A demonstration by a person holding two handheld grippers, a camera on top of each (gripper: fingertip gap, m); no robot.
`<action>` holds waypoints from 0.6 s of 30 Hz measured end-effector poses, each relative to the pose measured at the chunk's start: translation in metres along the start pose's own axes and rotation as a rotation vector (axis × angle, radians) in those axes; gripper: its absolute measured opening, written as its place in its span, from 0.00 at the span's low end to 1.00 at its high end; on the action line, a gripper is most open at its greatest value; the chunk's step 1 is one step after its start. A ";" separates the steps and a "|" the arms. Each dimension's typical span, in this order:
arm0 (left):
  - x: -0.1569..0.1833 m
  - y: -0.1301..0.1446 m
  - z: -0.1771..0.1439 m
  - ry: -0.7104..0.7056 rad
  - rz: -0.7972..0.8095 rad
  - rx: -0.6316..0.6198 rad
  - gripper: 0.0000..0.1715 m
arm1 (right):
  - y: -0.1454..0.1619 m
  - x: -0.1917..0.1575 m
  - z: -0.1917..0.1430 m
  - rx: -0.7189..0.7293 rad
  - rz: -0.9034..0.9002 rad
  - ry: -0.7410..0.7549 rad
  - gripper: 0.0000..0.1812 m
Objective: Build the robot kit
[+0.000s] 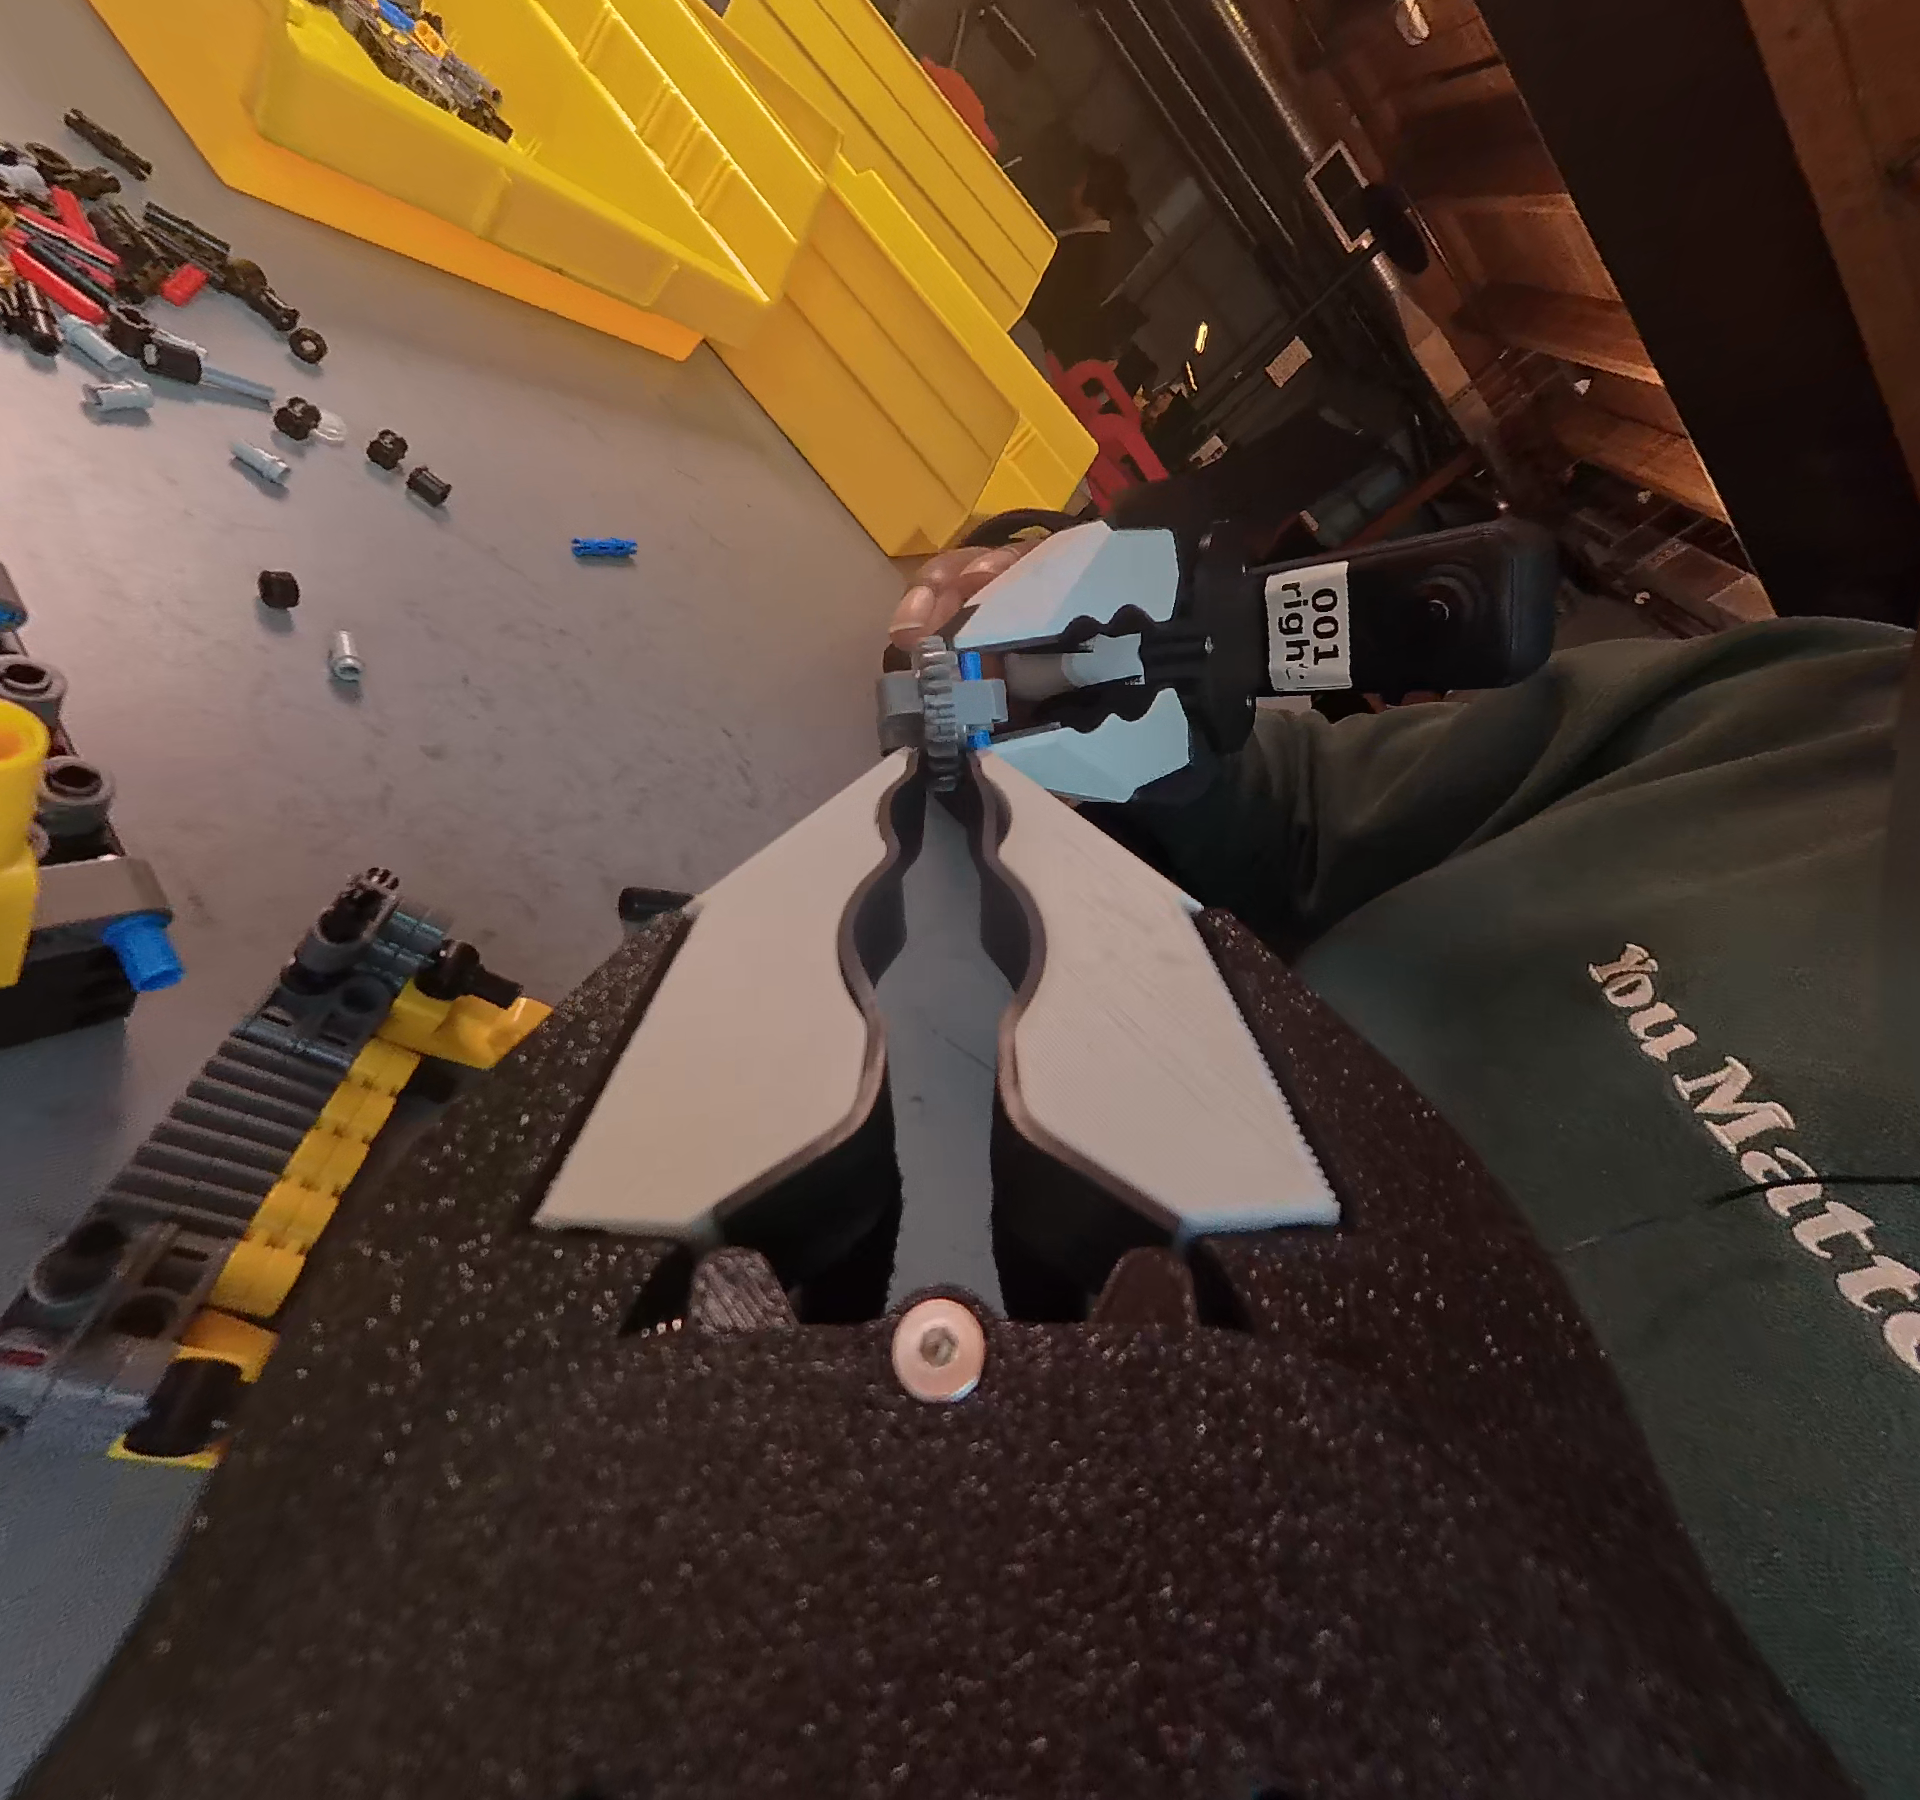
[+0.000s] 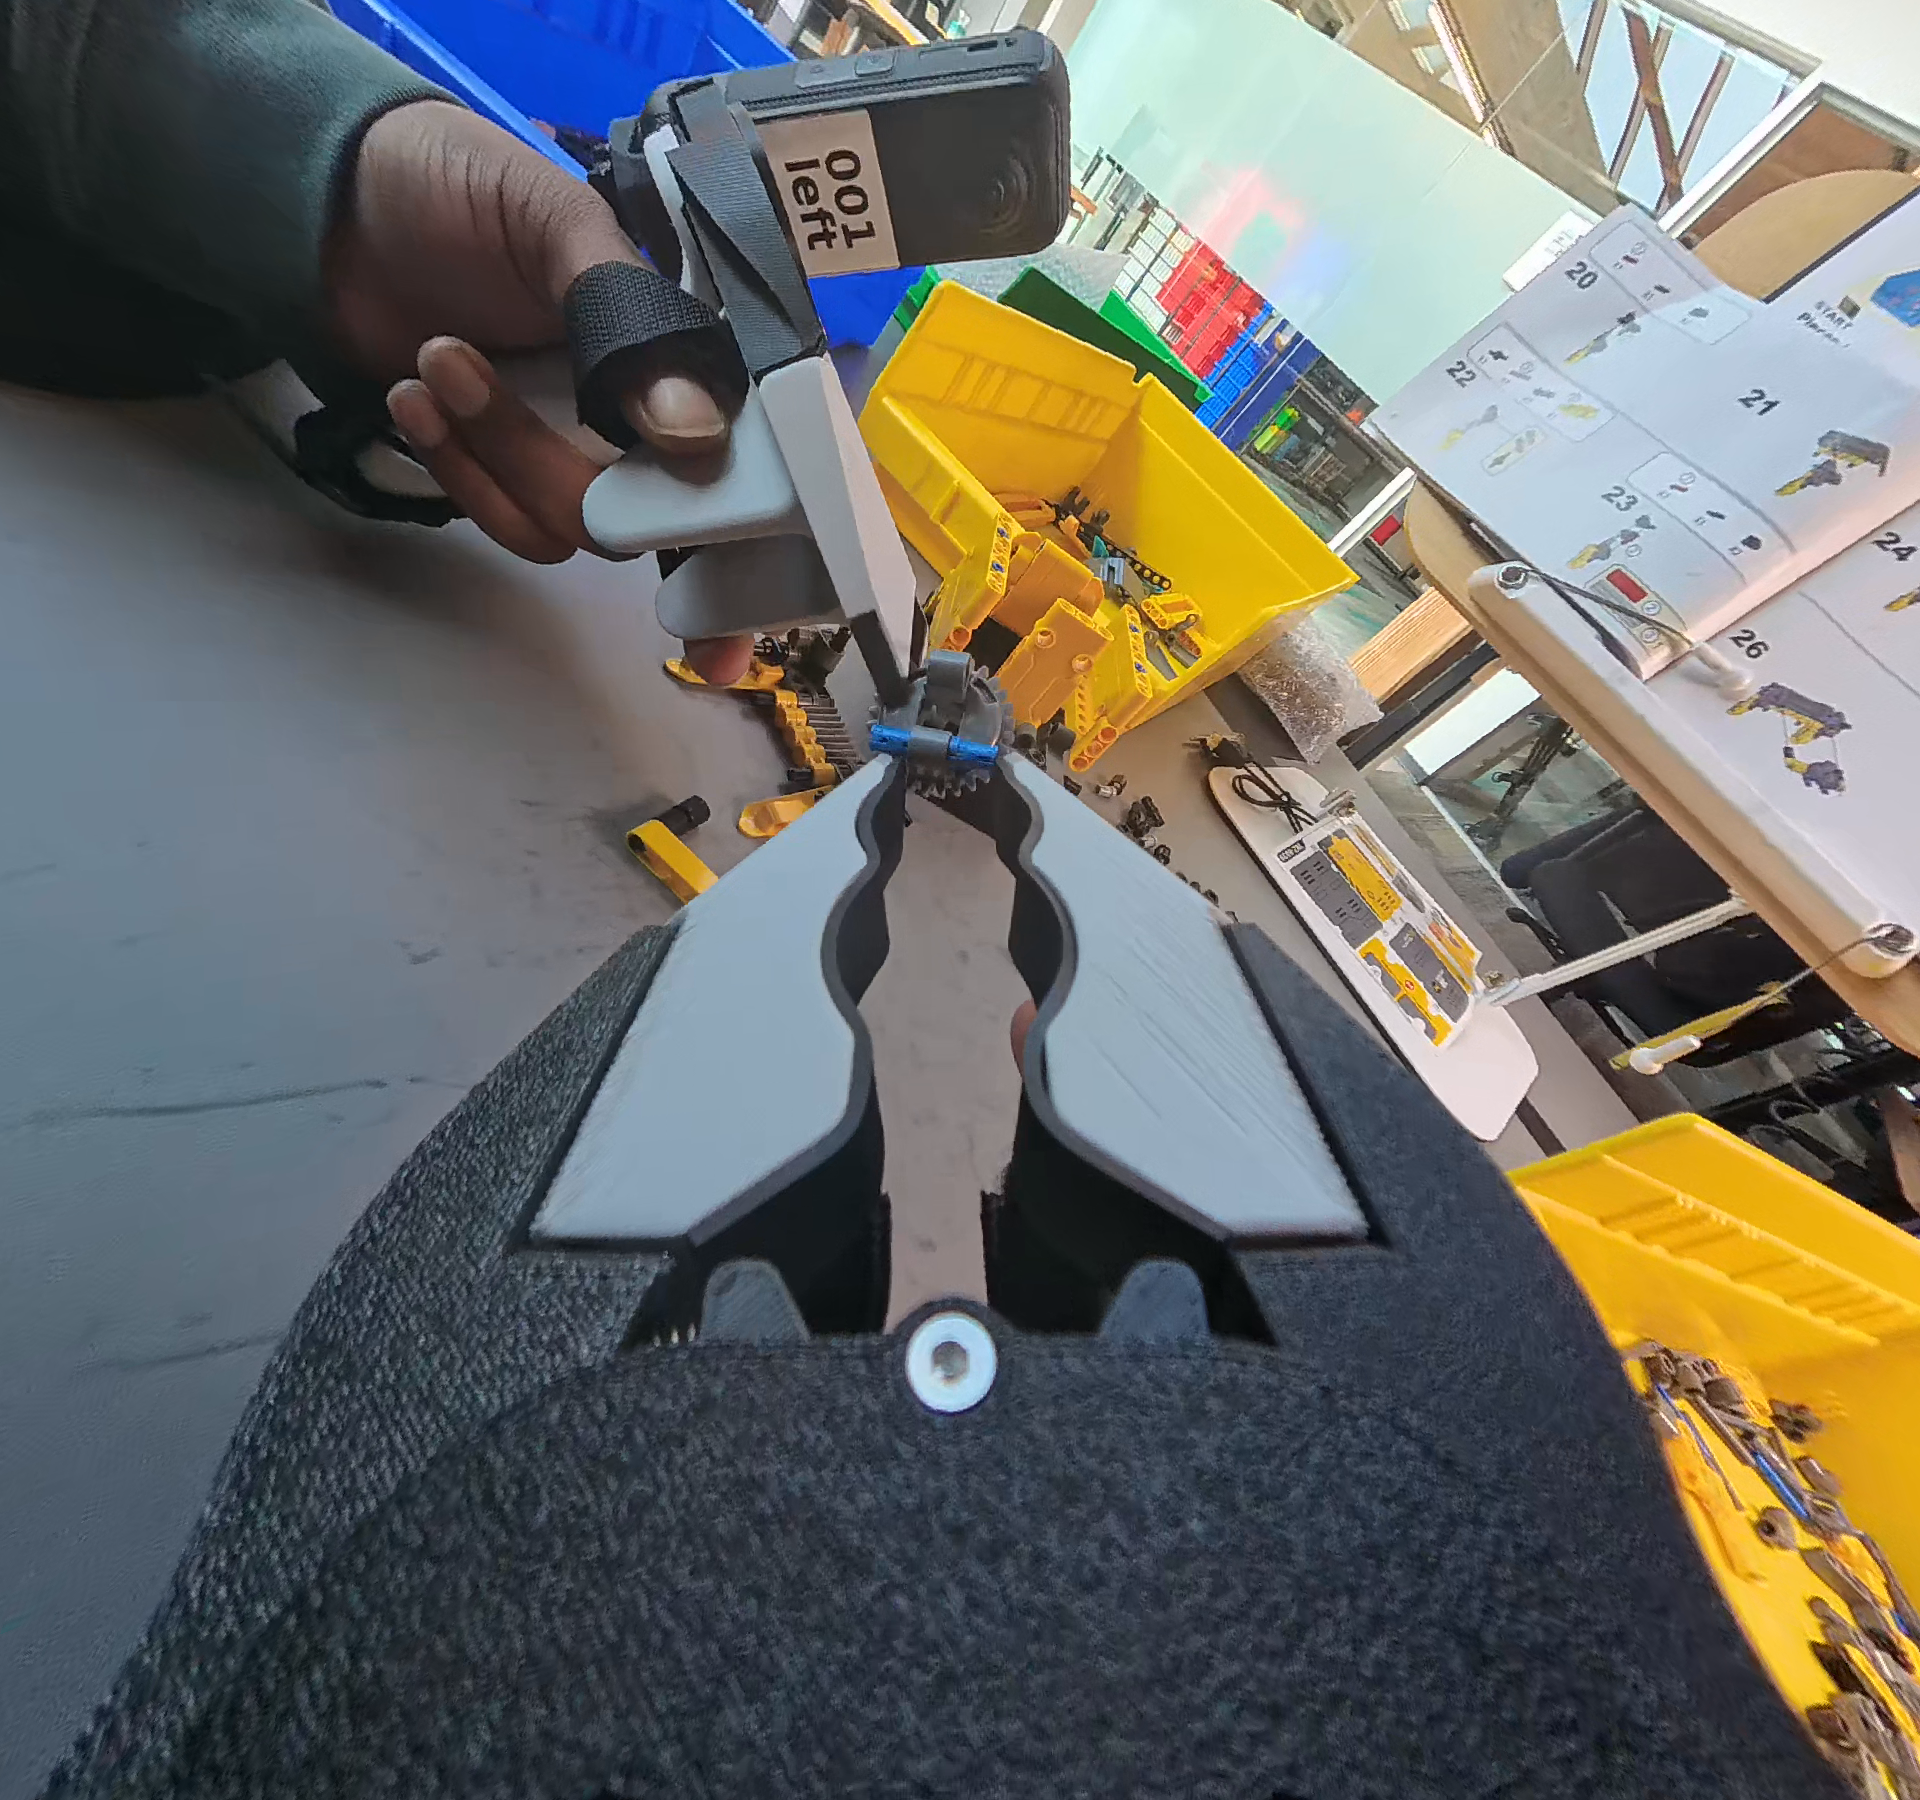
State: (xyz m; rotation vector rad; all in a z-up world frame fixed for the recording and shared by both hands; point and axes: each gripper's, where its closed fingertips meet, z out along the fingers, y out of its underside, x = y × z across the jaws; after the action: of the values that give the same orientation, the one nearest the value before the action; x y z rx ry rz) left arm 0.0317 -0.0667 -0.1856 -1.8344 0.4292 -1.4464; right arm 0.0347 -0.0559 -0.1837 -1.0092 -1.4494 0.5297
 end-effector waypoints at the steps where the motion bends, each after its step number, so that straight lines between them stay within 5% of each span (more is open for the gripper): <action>1: 0.001 0.000 0.000 0.003 0.006 0.000 0.03 | -0.001 0.000 -0.001 0.005 -0.002 0.001 0.08; 18: 0.023 -0.010 -0.002 0.004 0.290 0.034 0.04 | -0.027 0.004 -0.011 0.078 -0.414 0.209 0.08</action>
State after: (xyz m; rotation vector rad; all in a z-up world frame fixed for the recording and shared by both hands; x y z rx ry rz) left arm 0.0351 -0.0760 -0.1625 -1.6643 0.6398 -1.2512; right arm 0.0387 -0.0693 -0.1578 -0.6547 -1.3880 0.1721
